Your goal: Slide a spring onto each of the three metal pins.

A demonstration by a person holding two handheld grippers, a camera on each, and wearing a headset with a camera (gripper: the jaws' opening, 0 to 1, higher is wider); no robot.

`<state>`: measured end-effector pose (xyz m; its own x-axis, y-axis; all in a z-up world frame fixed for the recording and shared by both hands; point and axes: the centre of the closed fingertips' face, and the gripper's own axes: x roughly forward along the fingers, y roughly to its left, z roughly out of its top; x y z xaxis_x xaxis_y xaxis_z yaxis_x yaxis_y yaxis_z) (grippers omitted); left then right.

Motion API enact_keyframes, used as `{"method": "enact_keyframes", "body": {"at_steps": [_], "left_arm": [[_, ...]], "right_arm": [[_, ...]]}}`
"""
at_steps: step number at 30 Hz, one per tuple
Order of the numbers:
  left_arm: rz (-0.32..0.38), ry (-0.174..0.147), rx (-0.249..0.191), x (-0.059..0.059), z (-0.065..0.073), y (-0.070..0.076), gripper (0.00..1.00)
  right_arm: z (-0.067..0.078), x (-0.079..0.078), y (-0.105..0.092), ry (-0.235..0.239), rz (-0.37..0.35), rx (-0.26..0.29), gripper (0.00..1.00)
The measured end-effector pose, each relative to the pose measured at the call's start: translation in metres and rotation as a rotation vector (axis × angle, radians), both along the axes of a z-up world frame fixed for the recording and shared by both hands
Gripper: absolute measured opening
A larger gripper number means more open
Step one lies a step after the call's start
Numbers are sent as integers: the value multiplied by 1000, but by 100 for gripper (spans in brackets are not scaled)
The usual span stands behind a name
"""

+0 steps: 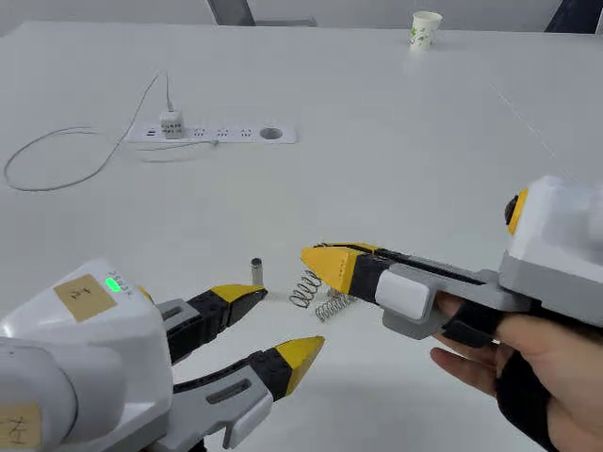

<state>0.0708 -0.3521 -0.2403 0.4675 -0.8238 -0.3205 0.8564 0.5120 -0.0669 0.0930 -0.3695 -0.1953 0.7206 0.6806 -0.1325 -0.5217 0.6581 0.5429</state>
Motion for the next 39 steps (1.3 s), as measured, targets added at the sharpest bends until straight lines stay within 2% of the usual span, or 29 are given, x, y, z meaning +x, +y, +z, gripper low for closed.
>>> {"method": "enact_keyframes", "body": {"at_steps": [3, 6, 7, 12, 13, 17, 18, 23, 31, 34, 39], "left_arm": [[18, 13, 20, 1, -5, 3, 51], [53, 19, 33, 4, -8, 8, 61], [64, 21, 32, 5, -9, 9, 64], [106, 30, 45, 9, -15, 17, 79], [110, 31, 46, 9, -15, 18, 81], [125, 27, 48, 10, -17, 22, 88], [126, 24, 51, 10, -17, 23, 89], [125, 8, 79, 10, -20, 26, 92], [123, 9, 59, 10, -18, 25, 100], [125, 18, 68, 11, -20, 27, 100], [122, 28, 70, 10, -22, 28, 100]], "right_arm": [[-2, 1, 0, -15, -1, -30, 11], [-4, 6, -1, -52, -3, -102, 11], [-5, 9, -2, -71, -2, -146, 11], [-9, 22, 4, -138, 26, -287, 11], [-10, 24, 6, -144, 34, -302, 11], [-9, 38, 14, -221, 53, -384, 11], [-9, 42, 16, -236, 56, -393, 11], [-18, 56, 24, -252, 69, -436, 11], [-33, 77, 25, -218, 36, -427, 12], [-33, 85, 25, -208, 17, -393, 12], [-38, 93, 28, -200, 8, -398, 12]]}}
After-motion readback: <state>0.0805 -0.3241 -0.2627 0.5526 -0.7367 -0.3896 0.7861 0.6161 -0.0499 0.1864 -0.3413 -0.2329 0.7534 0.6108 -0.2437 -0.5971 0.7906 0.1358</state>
